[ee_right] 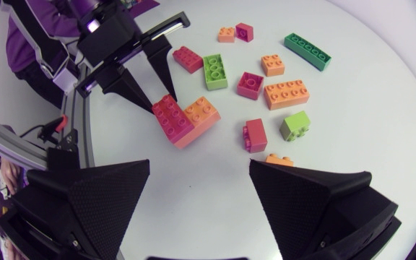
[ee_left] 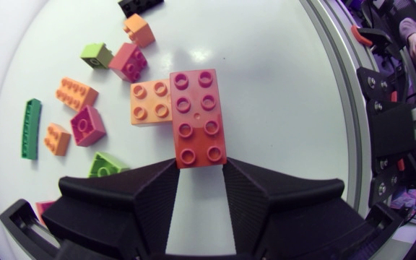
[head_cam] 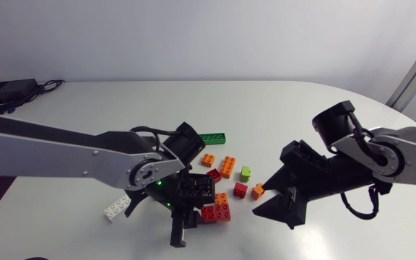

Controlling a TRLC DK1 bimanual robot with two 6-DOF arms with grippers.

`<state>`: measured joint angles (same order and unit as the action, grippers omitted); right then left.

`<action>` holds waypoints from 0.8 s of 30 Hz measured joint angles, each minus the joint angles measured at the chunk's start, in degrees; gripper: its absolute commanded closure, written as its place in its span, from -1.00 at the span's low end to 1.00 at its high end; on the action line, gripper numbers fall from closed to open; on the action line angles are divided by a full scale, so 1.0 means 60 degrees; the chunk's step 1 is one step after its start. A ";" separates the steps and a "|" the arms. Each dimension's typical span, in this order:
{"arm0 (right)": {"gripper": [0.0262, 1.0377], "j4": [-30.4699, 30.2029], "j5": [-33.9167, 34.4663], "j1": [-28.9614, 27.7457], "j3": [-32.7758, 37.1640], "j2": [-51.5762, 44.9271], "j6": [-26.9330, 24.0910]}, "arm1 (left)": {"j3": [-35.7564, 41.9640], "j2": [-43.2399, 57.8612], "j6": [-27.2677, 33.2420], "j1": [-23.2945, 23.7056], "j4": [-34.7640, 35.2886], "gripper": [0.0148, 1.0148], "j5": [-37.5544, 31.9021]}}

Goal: Disassemble duplo

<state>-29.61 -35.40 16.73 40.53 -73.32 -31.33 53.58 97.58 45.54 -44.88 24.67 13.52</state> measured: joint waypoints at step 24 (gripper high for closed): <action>-0.73 -0.2211 -0.3399 -0.0841 0.2820 -0.4200 0.0277 | -0.1701 -0.1858 -0.0025 -0.1410 -0.3191 0.54 -0.2452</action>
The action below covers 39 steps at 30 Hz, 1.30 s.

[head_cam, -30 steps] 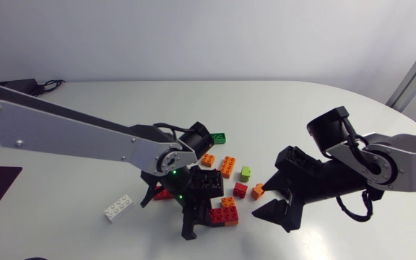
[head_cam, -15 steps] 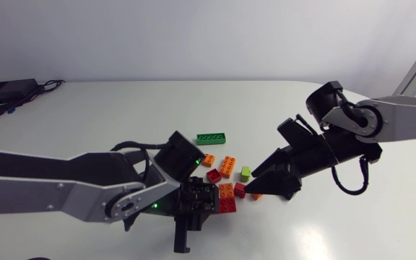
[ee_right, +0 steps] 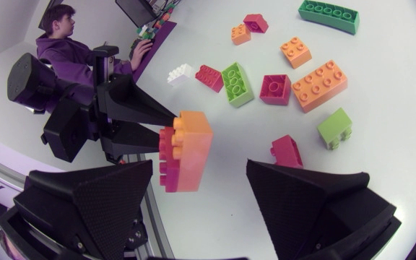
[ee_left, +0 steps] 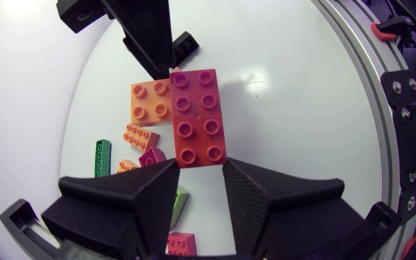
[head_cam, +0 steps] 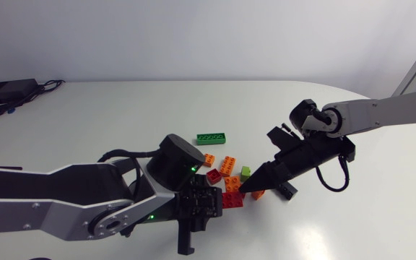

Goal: Disassemble duplo

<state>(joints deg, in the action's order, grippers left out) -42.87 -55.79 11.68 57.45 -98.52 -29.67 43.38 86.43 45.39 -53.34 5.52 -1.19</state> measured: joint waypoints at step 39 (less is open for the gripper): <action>0.64 0.0477 0.0980 0.0554 0.0270 -0.0044 0.0120 | -0.0055 -0.0503 -0.0007 -0.0419 -0.0055 0.54 -0.0561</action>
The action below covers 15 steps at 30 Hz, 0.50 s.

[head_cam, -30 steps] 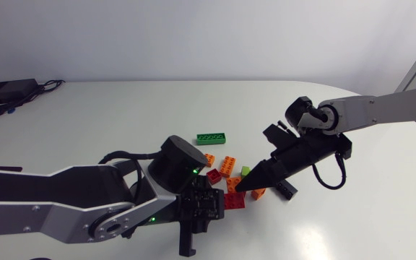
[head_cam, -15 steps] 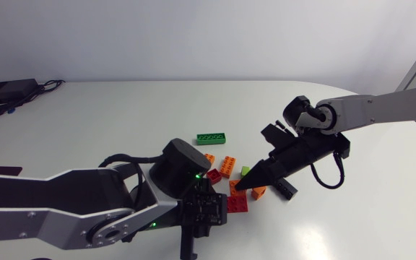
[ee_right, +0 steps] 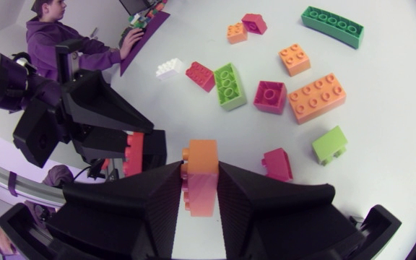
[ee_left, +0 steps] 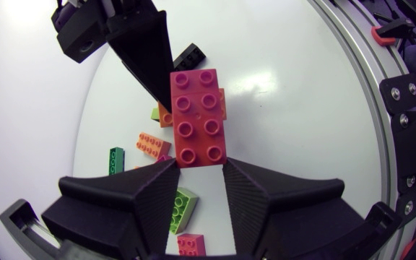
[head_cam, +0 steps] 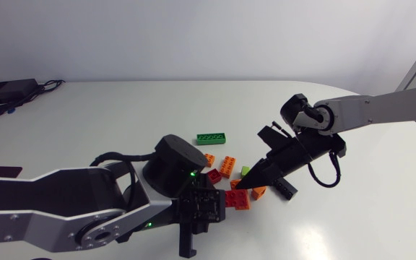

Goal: Disassemble duplo

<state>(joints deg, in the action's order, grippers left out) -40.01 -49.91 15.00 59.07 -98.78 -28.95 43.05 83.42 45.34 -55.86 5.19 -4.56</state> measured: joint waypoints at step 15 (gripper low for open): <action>-0.68 0.1526 0.2630 0.1366 -0.1177 0.0004 0.0364 | 0.0565 -0.0557 -0.0525 0.2692 0.1909 0.53 0.3646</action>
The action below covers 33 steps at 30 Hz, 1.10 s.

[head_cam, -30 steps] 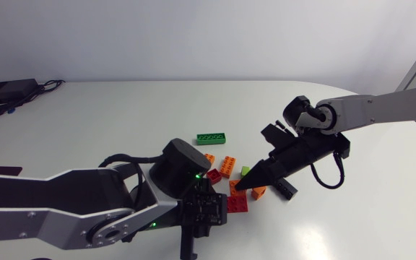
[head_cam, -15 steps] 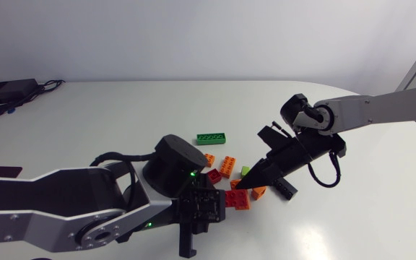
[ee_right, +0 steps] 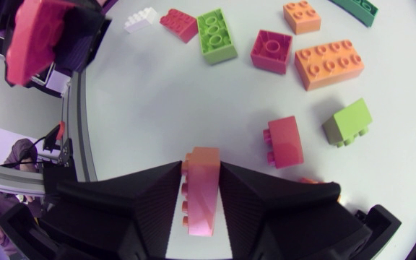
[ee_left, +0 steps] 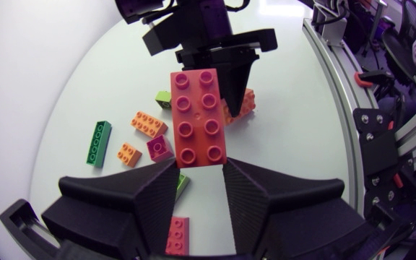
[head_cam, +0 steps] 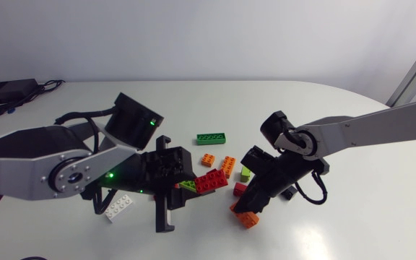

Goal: Disassemble duplo

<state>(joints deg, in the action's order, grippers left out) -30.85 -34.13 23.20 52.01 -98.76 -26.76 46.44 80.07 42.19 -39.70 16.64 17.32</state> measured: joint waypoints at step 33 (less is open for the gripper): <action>-0.90 -0.0867 -0.2758 0.0186 -0.0503 0.3268 -0.1982 | 0.3315 0.3056 0.3016 0.0933 0.6153 0.53 0.4557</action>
<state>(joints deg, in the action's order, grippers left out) -36.05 -50.68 24.32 48.99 -79.15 -38.65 66.32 98.41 60.29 -34.11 53.56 44.66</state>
